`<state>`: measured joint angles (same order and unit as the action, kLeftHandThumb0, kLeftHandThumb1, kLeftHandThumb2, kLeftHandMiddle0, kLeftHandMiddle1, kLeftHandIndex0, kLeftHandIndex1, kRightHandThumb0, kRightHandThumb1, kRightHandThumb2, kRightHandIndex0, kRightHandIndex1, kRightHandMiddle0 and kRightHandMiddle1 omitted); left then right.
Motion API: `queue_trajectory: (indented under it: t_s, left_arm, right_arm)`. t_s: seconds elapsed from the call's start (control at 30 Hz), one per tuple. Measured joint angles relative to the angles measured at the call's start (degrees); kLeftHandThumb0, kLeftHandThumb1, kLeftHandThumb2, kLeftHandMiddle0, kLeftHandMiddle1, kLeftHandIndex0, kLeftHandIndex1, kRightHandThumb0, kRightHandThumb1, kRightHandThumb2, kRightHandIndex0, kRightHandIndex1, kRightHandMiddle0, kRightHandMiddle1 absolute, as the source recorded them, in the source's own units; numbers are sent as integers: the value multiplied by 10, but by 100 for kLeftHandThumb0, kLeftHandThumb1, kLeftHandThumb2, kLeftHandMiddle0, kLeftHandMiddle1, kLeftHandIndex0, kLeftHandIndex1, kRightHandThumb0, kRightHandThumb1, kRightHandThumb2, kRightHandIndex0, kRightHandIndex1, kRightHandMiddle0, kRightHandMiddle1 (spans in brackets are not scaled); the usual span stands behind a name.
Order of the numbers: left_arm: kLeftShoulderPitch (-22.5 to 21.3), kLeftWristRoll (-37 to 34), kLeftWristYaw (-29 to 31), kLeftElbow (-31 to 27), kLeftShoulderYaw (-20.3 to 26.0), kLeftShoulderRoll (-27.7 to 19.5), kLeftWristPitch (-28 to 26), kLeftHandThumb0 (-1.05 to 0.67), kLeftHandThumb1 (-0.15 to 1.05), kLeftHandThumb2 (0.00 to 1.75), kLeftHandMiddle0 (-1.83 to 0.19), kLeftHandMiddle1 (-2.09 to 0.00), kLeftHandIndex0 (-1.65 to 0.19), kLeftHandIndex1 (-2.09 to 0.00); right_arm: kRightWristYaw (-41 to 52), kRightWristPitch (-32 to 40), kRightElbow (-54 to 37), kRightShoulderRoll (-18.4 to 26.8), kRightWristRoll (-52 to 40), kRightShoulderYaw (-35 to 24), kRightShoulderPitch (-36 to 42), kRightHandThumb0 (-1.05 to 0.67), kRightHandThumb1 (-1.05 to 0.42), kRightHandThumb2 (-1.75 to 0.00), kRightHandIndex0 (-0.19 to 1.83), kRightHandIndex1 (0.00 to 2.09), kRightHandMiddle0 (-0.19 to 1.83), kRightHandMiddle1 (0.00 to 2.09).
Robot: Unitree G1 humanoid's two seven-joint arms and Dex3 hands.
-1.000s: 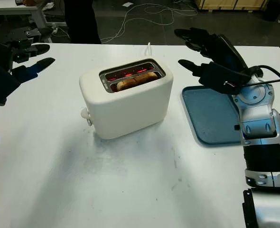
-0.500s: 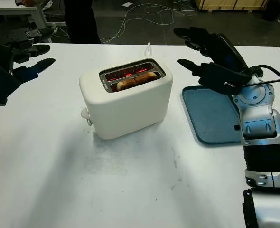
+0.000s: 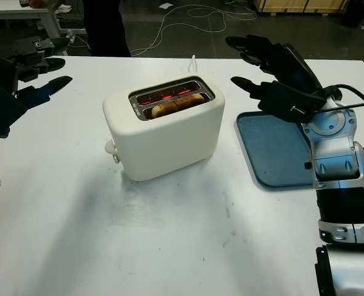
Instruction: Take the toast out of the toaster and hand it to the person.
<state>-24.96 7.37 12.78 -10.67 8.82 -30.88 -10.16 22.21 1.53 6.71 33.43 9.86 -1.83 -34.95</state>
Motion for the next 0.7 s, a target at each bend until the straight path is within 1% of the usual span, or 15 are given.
queue_trajectory:
  t_s: [0.2, 0.37, 0.7]
  left_arm:
    - [0, 0, 0, -3, 0, 0, -1, -44, 92, 16, -48, -38, -59, -5]
    - [2, 0, 0, -4, 0, 0, -1, -43, 92, 17, -45, -42, -58, -5]
    - [2, 0, 0, -7, 0, 0, -2, -43, 92, 16, -41, -51, -59, -6]
  right_arm:
    - [0, 2, -2, -3, 0, 0, 0, -24, -92, -36, 43, 1, 42, 0]
    - [0, 2, -2, -7, -1, 0, 0, -27, -92, -35, 43, 1, 42, 0]
    - [0, 2, -2, -8, 0, 0, 0, -24, -92, -35, 42, 1, 41, 0]
